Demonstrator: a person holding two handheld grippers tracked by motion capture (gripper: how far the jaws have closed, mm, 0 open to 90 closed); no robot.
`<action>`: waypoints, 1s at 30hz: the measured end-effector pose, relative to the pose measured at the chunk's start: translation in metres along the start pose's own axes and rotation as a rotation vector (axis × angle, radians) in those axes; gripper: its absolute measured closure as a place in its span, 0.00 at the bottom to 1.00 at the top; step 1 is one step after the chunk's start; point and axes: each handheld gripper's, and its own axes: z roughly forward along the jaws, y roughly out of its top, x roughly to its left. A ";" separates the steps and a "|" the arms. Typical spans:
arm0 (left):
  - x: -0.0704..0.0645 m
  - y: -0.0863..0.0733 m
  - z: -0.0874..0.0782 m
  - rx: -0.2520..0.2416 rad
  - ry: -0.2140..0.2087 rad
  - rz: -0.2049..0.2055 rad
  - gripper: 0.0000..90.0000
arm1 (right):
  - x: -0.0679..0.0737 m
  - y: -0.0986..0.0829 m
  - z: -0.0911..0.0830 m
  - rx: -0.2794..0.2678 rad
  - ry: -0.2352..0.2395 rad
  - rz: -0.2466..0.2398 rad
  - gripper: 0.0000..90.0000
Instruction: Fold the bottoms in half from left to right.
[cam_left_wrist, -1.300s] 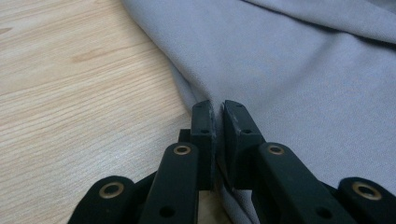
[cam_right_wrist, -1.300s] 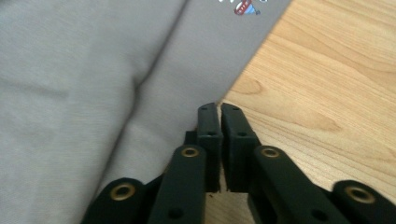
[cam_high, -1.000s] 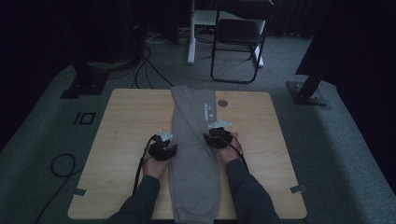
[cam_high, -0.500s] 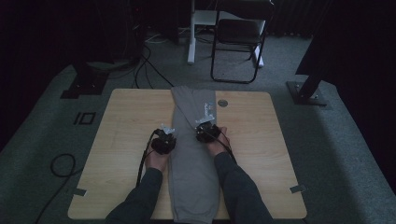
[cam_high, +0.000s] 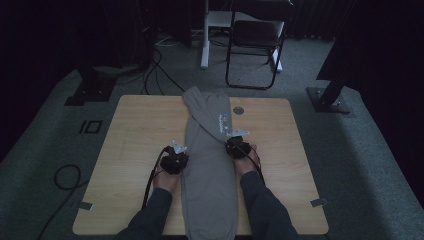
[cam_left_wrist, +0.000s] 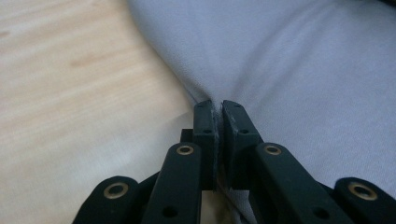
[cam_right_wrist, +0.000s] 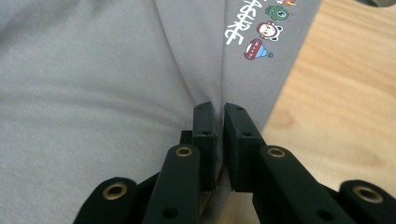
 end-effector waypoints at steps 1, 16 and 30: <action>-0.002 -0.004 -0.003 -0.004 -0.007 -0.005 0.94 | 0.002 -0.003 -0.003 0.002 0.004 -0.009 0.93; -0.027 -0.051 -0.053 0.011 -0.179 0.010 0.87 | 0.023 -0.055 -0.058 0.008 0.126 -0.004 0.87; 0.014 0.009 -0.011 -0.060 -0.040 -0.066 0.64 | 0.058 0.000 -0.024 -0.009 0.127 -0.160 0.54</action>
